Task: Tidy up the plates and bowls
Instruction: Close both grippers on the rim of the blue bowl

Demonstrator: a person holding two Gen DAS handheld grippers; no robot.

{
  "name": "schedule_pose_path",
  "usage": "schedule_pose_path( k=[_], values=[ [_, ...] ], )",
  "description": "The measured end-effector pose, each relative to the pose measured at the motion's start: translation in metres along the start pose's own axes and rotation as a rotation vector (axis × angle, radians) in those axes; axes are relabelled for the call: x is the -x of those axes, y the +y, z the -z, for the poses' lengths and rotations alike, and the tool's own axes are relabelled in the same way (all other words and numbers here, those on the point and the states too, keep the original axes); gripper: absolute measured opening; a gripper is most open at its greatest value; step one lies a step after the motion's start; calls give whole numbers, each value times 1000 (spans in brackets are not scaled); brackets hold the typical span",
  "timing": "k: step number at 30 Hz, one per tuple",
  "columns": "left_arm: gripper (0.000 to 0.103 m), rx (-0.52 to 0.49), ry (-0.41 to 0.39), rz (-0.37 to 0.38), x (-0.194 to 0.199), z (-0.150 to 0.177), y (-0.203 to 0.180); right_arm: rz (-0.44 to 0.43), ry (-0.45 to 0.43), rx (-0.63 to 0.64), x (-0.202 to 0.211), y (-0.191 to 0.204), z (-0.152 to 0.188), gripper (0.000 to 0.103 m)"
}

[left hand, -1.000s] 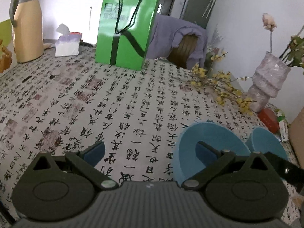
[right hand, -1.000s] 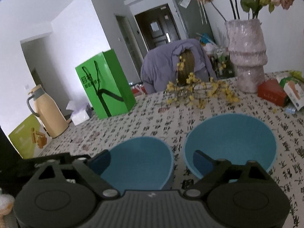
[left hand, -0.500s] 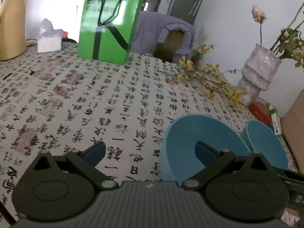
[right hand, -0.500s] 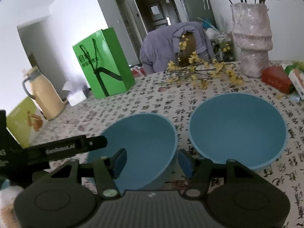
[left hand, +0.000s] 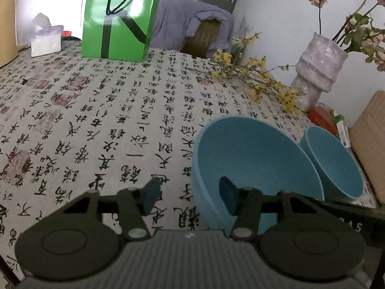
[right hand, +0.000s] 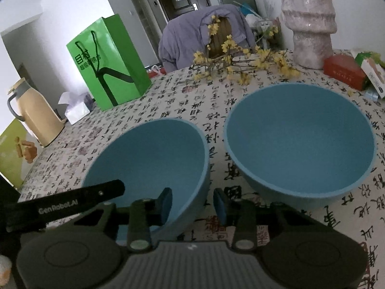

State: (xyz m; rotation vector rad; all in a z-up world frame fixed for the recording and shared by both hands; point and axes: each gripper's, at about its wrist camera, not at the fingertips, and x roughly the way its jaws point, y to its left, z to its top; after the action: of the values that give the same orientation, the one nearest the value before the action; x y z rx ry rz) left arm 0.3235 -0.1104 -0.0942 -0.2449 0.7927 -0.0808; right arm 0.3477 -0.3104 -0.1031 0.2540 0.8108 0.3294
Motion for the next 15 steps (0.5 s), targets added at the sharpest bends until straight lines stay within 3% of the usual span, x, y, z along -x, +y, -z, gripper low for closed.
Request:
schedule_pose_path(
  k=[9, 15],
  values=[
    [24, -2, 34, 54, -2, 1, 0, -3, -8, 32, 0, 5, 3, 28],
    [21, -5, 45, 53, -2, 3, -1, -7, -3, 28, 0, 4, 3, 24]
  ],
)
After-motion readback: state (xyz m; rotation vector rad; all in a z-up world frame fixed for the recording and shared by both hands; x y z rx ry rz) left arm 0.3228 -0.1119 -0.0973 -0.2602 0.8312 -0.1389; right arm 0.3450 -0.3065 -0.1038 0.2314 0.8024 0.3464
